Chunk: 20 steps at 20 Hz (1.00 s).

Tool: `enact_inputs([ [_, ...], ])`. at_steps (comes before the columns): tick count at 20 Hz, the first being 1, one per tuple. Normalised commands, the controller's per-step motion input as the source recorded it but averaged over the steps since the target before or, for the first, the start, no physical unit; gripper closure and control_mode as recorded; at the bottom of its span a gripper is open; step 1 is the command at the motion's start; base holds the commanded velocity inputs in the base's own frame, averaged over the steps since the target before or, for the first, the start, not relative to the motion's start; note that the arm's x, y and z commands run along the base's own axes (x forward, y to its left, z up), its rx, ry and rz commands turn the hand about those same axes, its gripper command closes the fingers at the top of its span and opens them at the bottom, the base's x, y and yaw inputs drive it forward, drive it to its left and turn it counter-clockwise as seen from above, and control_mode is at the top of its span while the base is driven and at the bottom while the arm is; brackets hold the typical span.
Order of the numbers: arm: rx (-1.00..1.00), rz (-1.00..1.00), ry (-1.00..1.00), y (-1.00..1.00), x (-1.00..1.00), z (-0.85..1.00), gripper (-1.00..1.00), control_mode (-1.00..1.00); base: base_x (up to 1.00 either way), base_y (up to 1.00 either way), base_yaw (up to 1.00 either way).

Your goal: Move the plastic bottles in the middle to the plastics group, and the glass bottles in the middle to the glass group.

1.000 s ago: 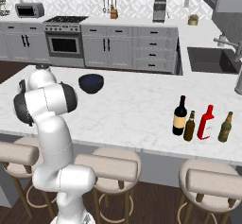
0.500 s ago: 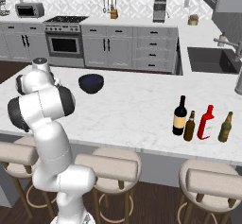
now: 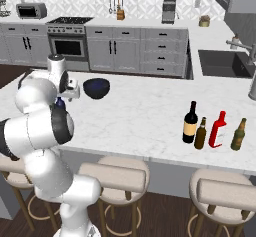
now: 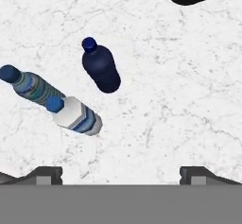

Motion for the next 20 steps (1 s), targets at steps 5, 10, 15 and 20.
enact_inputs([
  [5,0.00,0.00,0.00,-0.92,-0.71,0.11,-1.00,-1.00,0.00,0.00,0.00],
  [10,0.00,0.00,-0.05,-0.79,-0.89,0.01,-1.00,-1.00,0.00,0.00,0.00],
  [15,0.00,-0.01,-0.14,-0.61,-1.00,0.00,-1.00,-1.00,0.00,0.00,0.00],
  [20,0.00,-0.07,-0.17,-0.46,-1.00,0.00,-1.00,-1.00,0.00,0.00,0.00],
])
